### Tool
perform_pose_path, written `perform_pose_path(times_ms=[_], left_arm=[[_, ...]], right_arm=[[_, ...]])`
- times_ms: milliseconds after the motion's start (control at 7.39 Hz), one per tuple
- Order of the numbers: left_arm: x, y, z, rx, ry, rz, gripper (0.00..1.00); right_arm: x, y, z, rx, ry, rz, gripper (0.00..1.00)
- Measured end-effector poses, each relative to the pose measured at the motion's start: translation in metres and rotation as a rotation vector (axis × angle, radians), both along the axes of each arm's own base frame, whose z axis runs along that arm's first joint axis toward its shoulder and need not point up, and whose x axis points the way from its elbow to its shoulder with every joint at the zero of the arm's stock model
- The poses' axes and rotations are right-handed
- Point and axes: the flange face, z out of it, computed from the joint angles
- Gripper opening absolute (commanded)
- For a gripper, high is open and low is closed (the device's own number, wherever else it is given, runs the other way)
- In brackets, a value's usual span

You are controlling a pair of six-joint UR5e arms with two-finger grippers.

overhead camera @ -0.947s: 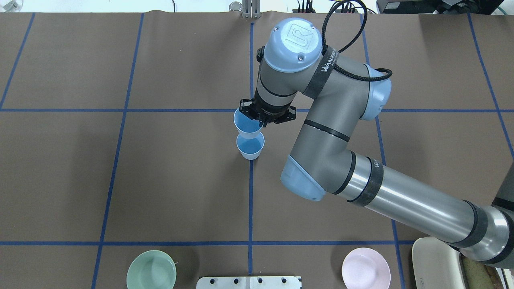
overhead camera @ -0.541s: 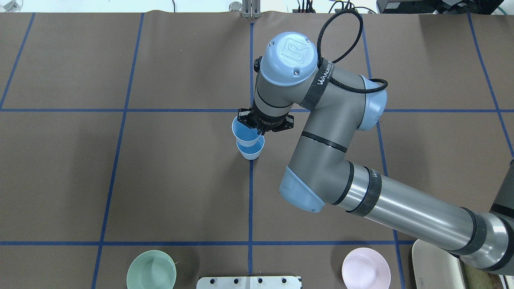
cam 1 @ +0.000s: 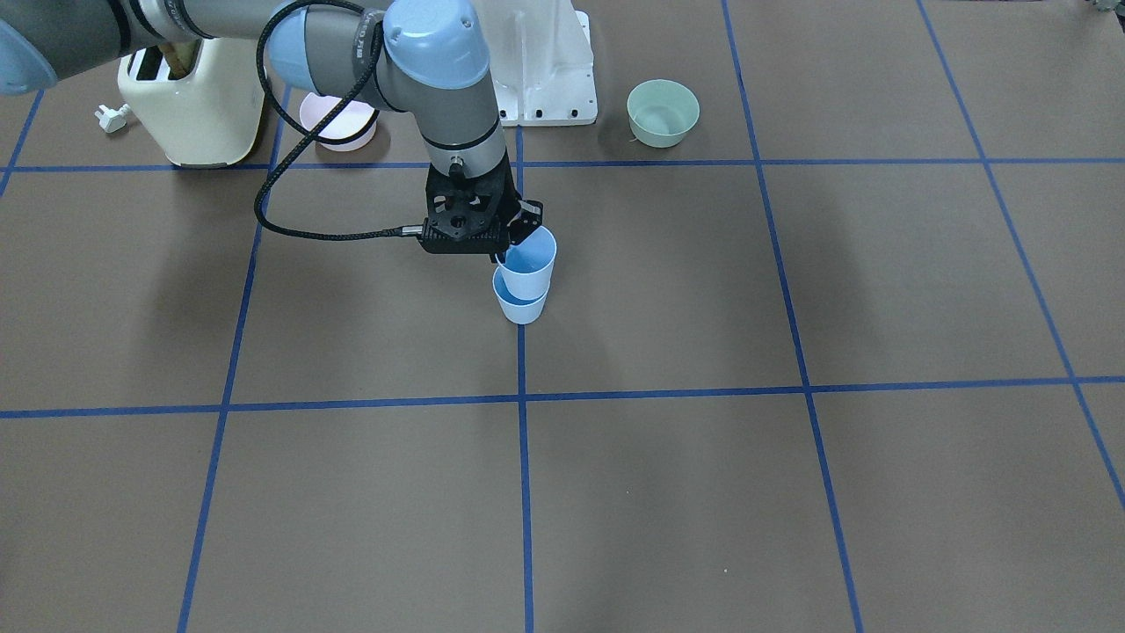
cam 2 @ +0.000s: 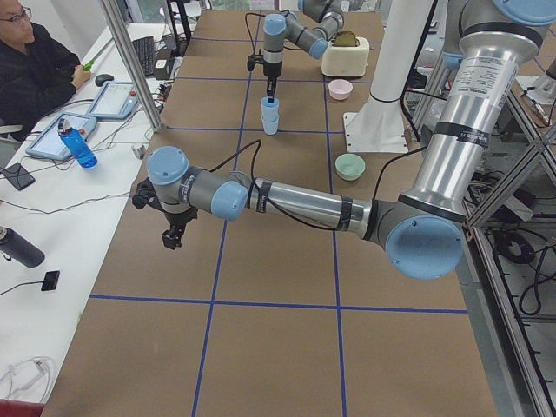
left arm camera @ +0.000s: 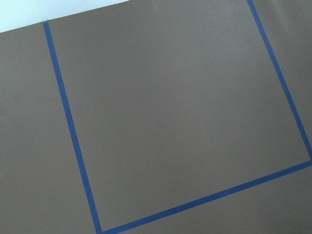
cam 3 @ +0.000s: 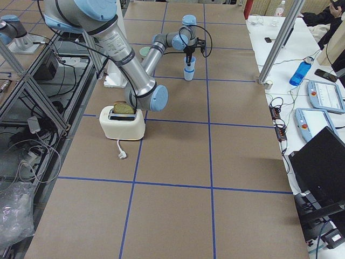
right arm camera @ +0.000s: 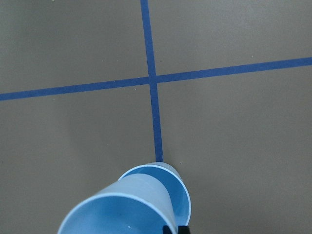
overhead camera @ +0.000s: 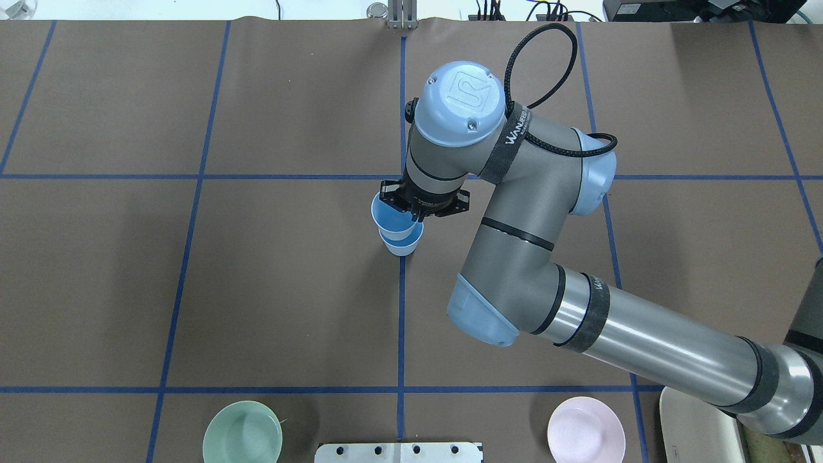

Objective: Stack blue cups with both arms
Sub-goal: 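Lower the right gripper's cup into the standing light-blue cup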

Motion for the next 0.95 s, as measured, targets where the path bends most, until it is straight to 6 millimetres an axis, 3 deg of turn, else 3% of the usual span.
perform_pose_path(times_ms=[677,812,947], left_arm=[[-0.0001,0.0000,-0.0009,0.003,0.000,-0.001,0.98],[-0.0005,0.0005,-0.0003,0.003,0.000,-0.001,0.98],[-0.0009,0.0009,0.0002,0.003,0.001,-0.002,0.98]], right_arm=[[0.0017,0.0009,0.0046,0.003,0.004,0.001,0.00],[0.0020,0.0004,0.0044,0.004,0.005,0.009,0.21],[0.0022,0.0000,0.0040,0.006,0.006,0.013,0.99]])
